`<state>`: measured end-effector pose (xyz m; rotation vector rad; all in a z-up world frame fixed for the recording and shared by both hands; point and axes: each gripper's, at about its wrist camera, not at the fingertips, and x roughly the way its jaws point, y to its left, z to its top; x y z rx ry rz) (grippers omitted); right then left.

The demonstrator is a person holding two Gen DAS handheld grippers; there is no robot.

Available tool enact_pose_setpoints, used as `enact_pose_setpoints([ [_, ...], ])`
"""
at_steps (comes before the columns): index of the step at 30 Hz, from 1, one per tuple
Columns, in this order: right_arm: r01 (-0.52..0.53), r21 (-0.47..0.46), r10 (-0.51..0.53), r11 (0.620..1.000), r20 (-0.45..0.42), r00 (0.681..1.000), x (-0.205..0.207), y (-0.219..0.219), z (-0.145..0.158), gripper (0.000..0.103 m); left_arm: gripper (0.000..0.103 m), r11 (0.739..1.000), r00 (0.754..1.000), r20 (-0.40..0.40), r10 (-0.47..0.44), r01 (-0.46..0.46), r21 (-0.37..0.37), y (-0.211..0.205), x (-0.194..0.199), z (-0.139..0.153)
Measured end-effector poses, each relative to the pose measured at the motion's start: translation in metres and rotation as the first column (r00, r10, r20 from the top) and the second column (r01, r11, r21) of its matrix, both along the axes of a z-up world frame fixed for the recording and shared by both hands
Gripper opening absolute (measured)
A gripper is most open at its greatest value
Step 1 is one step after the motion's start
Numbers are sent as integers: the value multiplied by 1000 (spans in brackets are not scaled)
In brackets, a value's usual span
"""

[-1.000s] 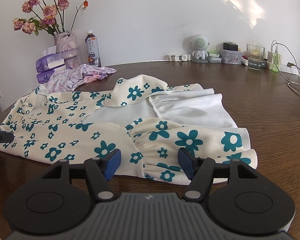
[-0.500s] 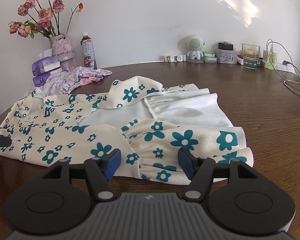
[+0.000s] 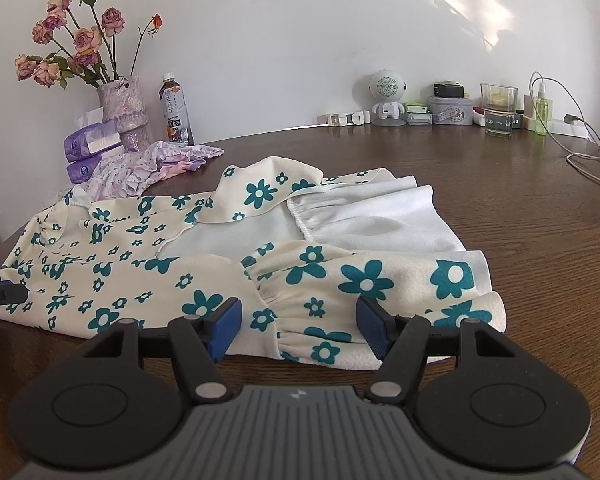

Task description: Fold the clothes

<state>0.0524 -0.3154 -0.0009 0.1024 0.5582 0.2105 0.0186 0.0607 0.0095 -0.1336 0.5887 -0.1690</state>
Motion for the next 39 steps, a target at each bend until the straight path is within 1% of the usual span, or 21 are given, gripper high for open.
enact_pose_setpoints([
  [5, 0, 1, 0, 1000, -1, 1000, 0, 0, 0, 64, 86, 1000, 1000, -1, 1, -1, 8, -1, 0, 0],
  [19, 4, 1, -4, 1000, 2, 1000, 0, 0, -1, 64, 86, 1000, 1000, 1, 6, -6, -12, 1, 0, 0],
  [25, 5, -3, -5, 1000, -1, 1000, 0, 1, -1, 64, 86, 1000, 1000, -1, 7, -7, 3, -2, 1, 1],
  [32, 6, -10, -6, 1000, -4, 1000, 0, 2, 0, 65, 86, 1000, 1000, -1, 7, -7, 2, 0, 1, 0],
  [39, 6, -5, -6, 1000, -4, 1000, 0, 1, -1, 65, 86, 1000, 1000, 0, 6, -6, -10, 1, 1, 0],
])
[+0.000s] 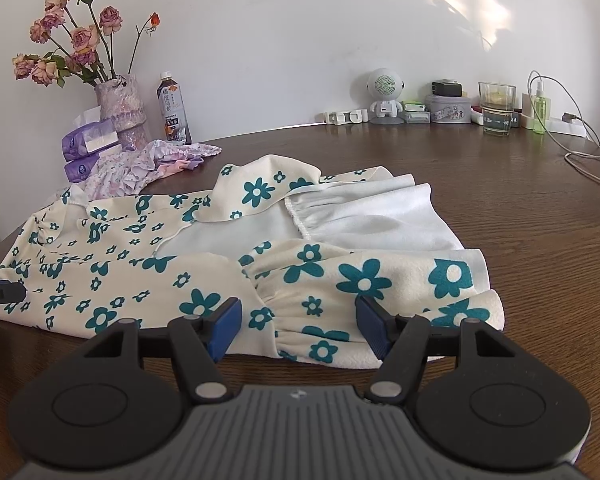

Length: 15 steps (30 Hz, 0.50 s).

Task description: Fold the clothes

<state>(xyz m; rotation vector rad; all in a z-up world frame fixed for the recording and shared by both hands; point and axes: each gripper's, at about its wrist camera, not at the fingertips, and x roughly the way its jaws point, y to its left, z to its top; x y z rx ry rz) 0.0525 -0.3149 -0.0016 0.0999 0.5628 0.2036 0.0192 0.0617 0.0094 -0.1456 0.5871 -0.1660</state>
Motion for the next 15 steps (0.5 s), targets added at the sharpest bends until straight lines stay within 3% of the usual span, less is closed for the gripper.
enact_pose_setpoints([
  [15, 2, 0, -2, 1000, -2, 1000, 1, 0, 0, 66, 88, 1000, 1000, -2, -5, 5, -1, -1, 0, 0],
])
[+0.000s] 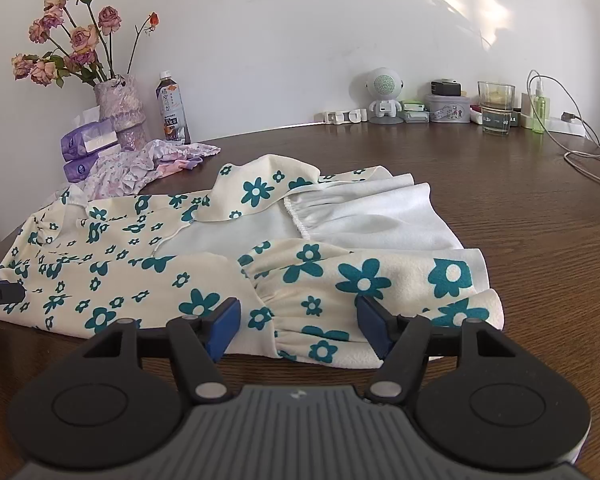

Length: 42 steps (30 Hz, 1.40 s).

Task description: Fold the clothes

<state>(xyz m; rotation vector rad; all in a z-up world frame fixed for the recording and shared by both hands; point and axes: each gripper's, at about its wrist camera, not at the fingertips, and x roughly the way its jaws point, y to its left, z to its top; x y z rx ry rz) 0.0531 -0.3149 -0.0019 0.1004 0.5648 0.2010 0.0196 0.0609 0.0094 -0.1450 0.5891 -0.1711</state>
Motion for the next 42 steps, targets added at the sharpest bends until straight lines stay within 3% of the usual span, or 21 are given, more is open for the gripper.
enact_pose_setpoints([
  [42, -12, -11, 12, 1000, -9, 1000, 0, 2, 1, 71, 92, 997, 1000, -18, -11, 12, 80, -12, 2, 0],
])
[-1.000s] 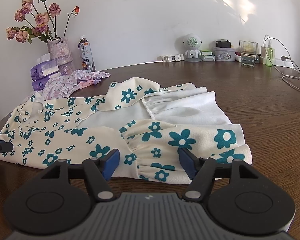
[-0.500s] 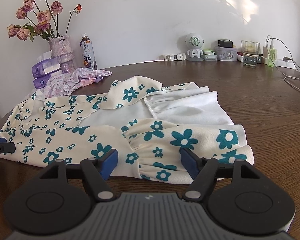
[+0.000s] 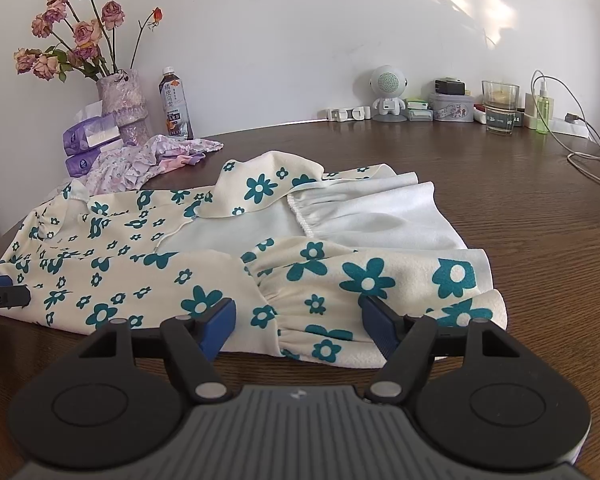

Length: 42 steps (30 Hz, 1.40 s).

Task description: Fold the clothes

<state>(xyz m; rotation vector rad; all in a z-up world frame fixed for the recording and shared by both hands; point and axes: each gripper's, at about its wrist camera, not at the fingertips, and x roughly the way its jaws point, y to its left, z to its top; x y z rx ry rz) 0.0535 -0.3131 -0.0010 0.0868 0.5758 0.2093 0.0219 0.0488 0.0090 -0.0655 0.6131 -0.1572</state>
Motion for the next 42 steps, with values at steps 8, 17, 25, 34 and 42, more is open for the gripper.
enact_pose_setpoints([
  [8, -3, -4, 3, 1000, -2, 1000, 0, 0, 0, 72, 94, 1000, 1000, -4, -6, 6, 7, -2, 1, 0],
  [17, -11, -77, 10, 997, -8, 1000, 2, 10, 2, 74, 95, 999, 1000, 6, -5, 6, -42, 5, -3, 3],
  [25, -101, 37, 102, 994, -14, 995, 24, 9, 38, 74, 95, 992, 999, 33, 0, 4, -123, 26, -4, 40],
  [34, -156, -68, 155, 985, -16, 988, 55, 14, 69, 74, 95, 999, 996, 78, -46, 46, -3, 43, 17, 86],
  [42, -179, -150, 181, 972, -6, 984, 101, 16, 112, 65, 83, 994, 998, 49, -31, 26, 104, 61, 65, 109],
])
